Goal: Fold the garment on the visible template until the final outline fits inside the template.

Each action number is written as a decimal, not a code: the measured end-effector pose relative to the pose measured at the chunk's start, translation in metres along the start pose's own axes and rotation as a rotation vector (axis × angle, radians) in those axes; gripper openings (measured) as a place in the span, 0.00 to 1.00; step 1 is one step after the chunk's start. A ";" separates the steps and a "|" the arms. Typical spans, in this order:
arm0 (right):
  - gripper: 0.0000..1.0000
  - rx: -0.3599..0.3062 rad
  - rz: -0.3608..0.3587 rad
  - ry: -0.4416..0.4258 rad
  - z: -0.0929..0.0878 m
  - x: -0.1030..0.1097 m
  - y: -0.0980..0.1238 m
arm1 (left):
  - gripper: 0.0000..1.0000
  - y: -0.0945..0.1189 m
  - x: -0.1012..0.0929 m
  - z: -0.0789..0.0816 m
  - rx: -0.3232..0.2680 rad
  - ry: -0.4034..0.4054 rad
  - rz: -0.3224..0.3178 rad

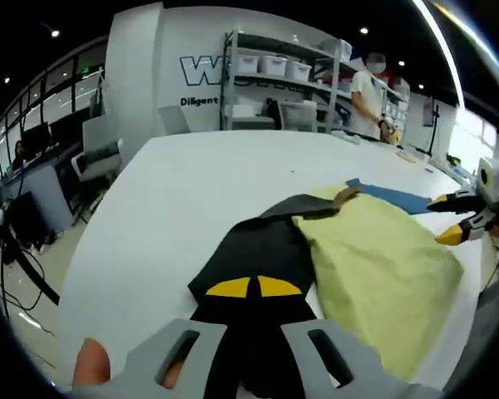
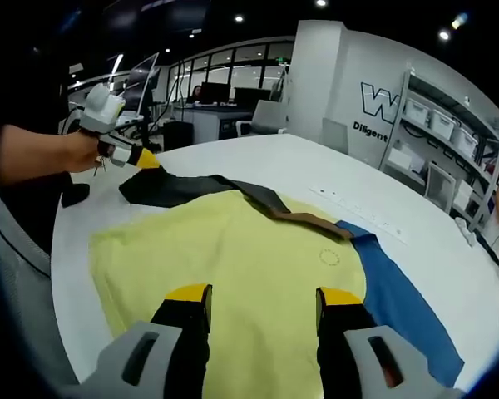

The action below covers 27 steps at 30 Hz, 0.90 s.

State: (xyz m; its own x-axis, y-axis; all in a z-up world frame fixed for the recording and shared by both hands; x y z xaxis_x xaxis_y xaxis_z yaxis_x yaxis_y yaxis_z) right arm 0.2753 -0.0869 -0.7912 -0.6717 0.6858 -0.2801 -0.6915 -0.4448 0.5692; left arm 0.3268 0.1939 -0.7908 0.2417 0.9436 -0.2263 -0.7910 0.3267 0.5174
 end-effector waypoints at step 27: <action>0.47 -0.004 -0.002 0.004 0.002 -0.002 0.002 | 0.12 0.007 0.021 -0.011 0.024 -0.011 0.006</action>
State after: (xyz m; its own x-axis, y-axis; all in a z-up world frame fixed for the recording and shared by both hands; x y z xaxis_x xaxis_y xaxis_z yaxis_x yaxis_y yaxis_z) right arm 0.2754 -0.0878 -0.7880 -0.6716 0.6842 -0.2841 -0.6936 -0.4458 0.5659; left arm 0.3204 0.2151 -0.8015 0.2430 0.9461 -0.2139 -0.7787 0.3218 0.5386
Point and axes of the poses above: the point that each gripper's makers call its tool centre point, and the gripper's own axes: y roughly backward along the fingers, x roughly to its left, z roughly out of its top, the point moved 1 cm from there along y, roughly backward along the fingers, and after that the axes turned 10 degrees about y, right-handed, at the moved point
